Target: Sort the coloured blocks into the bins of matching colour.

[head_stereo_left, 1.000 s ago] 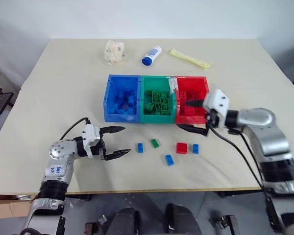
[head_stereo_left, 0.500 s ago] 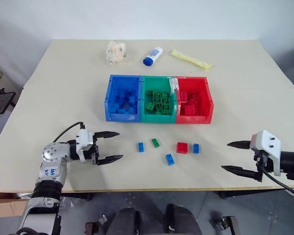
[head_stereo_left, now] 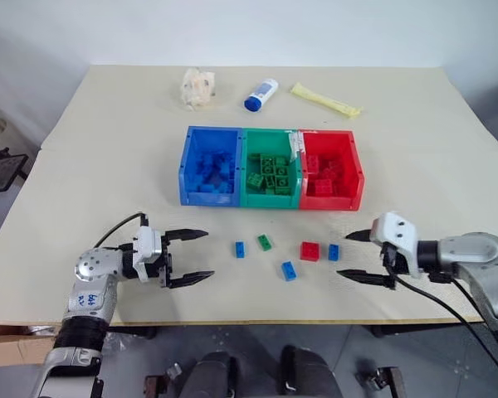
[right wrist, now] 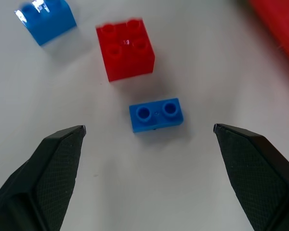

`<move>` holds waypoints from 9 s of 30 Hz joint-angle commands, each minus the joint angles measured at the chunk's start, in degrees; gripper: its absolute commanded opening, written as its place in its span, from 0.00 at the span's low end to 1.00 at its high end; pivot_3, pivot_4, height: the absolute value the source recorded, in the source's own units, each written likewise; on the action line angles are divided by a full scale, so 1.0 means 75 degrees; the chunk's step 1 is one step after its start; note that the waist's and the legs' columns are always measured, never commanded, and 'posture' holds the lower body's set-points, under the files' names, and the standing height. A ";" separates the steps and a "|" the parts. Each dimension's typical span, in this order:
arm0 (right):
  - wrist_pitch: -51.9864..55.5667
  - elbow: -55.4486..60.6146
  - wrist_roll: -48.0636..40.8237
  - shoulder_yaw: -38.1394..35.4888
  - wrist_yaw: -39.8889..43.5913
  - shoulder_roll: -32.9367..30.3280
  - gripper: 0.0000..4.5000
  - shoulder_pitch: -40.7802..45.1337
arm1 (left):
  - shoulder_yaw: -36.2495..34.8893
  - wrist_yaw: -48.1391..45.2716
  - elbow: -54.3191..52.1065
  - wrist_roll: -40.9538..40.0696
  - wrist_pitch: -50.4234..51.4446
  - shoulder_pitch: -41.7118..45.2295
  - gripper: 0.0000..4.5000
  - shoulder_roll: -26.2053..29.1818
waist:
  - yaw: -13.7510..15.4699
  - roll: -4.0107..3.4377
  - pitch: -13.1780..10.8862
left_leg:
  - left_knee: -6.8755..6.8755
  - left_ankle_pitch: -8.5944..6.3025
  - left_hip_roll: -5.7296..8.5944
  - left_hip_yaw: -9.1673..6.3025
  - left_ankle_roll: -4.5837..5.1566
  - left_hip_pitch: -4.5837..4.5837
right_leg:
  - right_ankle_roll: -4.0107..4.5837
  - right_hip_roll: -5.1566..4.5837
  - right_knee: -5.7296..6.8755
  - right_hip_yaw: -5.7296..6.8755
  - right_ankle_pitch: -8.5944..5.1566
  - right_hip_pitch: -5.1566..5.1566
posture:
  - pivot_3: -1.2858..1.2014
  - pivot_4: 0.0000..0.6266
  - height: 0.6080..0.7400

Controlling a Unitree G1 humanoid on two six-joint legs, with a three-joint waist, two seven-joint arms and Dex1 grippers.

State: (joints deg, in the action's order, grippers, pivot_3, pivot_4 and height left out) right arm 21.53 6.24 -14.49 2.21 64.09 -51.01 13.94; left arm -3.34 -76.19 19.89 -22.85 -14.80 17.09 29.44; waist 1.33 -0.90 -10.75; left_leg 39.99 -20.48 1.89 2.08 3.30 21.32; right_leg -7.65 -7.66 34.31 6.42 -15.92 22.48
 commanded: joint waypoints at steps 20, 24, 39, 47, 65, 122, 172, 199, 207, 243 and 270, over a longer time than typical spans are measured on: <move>-0.0355 0.0194 0.0099 -0.0167 -0.0597 0.0518 0.32 0.0338 | -0.0052 0.0383 -0.0619 -0.0114 0.0222 -0.0228 1.00 0.0015 | 0.0000 0.0002 0.0001 | 0.0004 0.0000 -0.0002 0.0007 0.0000 -0.0007 | 0.0000 0.0004 0.0005 0.0016 0.0000 -0.0002 | 0.52 0.24 1.00; 0.0085 0.0325 0.0162 -0.0100 -0.1008 0.0661 0.32 0.0978 | -0.0034 0.0336 -0.0423 -0.0085 0.0193 -0.0072 1.00 -0.0003 | -0.0016 0.0000 0.0001 | 0.0003 0.0000 -0.0002 0.0010 0.0000 -0.0006 | 0.0000 0.0004 0.0006 0.0018 0.0000 0.0003 | 0.52 0.24 1.00; -0.1089 -0.1771 0.0361 0.0995 -0.1416 0.3682 0.32 0.4743 | -0.0058 0.0439 -0.0165 0.0010 0.0019 0.0240 1.00 -0.0120 | -0.0209 0.0000 0.0001 | -0.0004 0.0000 0.0004 0.0002 -0.0001 0.0000 | 0.0002 0.0010 0.0025 0.0050 -0.0001 0.0013 | 0.52 0.24 1.00; -0.2862 -0.3429 0.0275 0.0939 -0.1419 0.5266 0.40 0.5446 | -0.0116 0.0645 -0.0395 0.0010 0.0004 0.0031 1.00 -0.0128 | -0.0239 0.0000 0.0001 | -0.0005 0.0000 0.0008 -0.0009 -0.0001 -0.0003 | 0.0003 0.0010 0.0061 0.0055 -0.0001 0.0021 | 0.52 0.24 1.00; -0.3096 -0.2517 0.0081 0.0869 -0.0739 0.4451 0.99 0.4358 | -0.0083 0.0899 -0.0350 0.0024 -0.0005 0.0173 1.00 -0.0219 | -0.0375 -0.0002 0.0000 | -0.0013 0.0000 0.0021 -0.0049 -0.0004 -0.0003 | 0.0013 0.0007 0.0083 0.0049 -0.0007 0.0019 | 0.52 0.24 1.00; -0.0564 -0.0115 0.0117 0.0778 0.0080 0.1012 0.32 0.1236 | -0.0201 0.0474 -0.1165 -0.0167 0.0447 -0.0775 1.00 0.0224 | -0.0013 0.0000 -0.0002 | -0.0002 -0.0006 -0.0010 0.0001 -0.0010 -0.0003 | 0.0010 0.0007 0.0002 0.0017 -0.0005 0.0002 | 0.52 0.24 1.00; -0.1096 0.0586 -0.1135 -0.3084 0.1314 -0.1119 1.00 -0.1791 | 0.0008 -0.0913 0.2003 0.0163 -0.0563 0.1518 1.00 0.0159 | 0.0001 0.0000 -0.0004 | 0.0002 0.0003 -0.0002 0.0024 0.0008 -0.0005 | 0.0000 0.0001 0.0008 0.0059 0.0000 -0.0004 | 0.52 0.24 1.00; 0.0375 0.1383 0.0097 0.1780 -0.0546 0.1481 0.86 0.0521 | -0.0169 0.0212 -0.1436 -0.0278 0.0832 -0.0740 1.00 0.0253 | -0.0018 0.0002 -0.0002 | -0.0002 -0.0007 -0.0007 -0.0002 -0.0009 -0.0001 | 0.0008 0.0005 0.0003 0.0013 -0.0004 0.0004 | 0.52 0.24 1.00; 0.0403 0.1506 0.0112 0.1710 -0.0607 0.1522 0.34 0.0418 | -0.0118 0.0260 -0.1407 -0.0265 0.0832 -0.0697 1.00 0.0191 | -0.0007 0.0002 -0.0002 | -0.0001 -0.0007 -0.0007 0.0001 -0.0009 -0.0002 | 0.0008 0.0007 0.0004 0.0030 -0.0004 0.0002 | 0.52 0.24 1.00; -0.4542 -0.5428 0.1157 0.1283 -0.2375 0.5846 0.99 0.5935 | -0.0153 0.0706 -0.1013 -0.0131 0.0496 -0.0107 1.00 0.0061 | -0.0420 0.0000 -0.0003 | -0.0024 -0.0004 0.0015 -0.0049 -0.0013 -0.0007 | 0.0019 0.0014 0.0100 0.0054 -0.0010 0.0035 | 0.52 0.24 1.00; -0.0758 -0.0753 -0.1041 -0.0833 0.0756 0.0634 0.99 0.1107 | -0.0834 0.1766 -0.2645 -0.0288 0.2176 -0.1701 1.00 0.1070 | -0.0249 -0.0002 -0.0006 | -0.0019 -0.0008 -0.0018 -0.0017 -0.0020 -0.0004 | 0.0018 -0.0006 0.0005 -0.0020 -0.0010 0.0006 | 0.52 0.24 1.00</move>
State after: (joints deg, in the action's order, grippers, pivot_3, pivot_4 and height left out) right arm 16.05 -1.19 -20.95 -1.38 69.45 -44.87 23.39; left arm -7.18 -63.41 2.99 -23.45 1.03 6.23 36.39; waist -0.54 -0.92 -10.80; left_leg 39.85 -20.55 1.72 1.97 3.13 21.27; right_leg -7.51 -7.71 34.33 6.25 -16.00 22.52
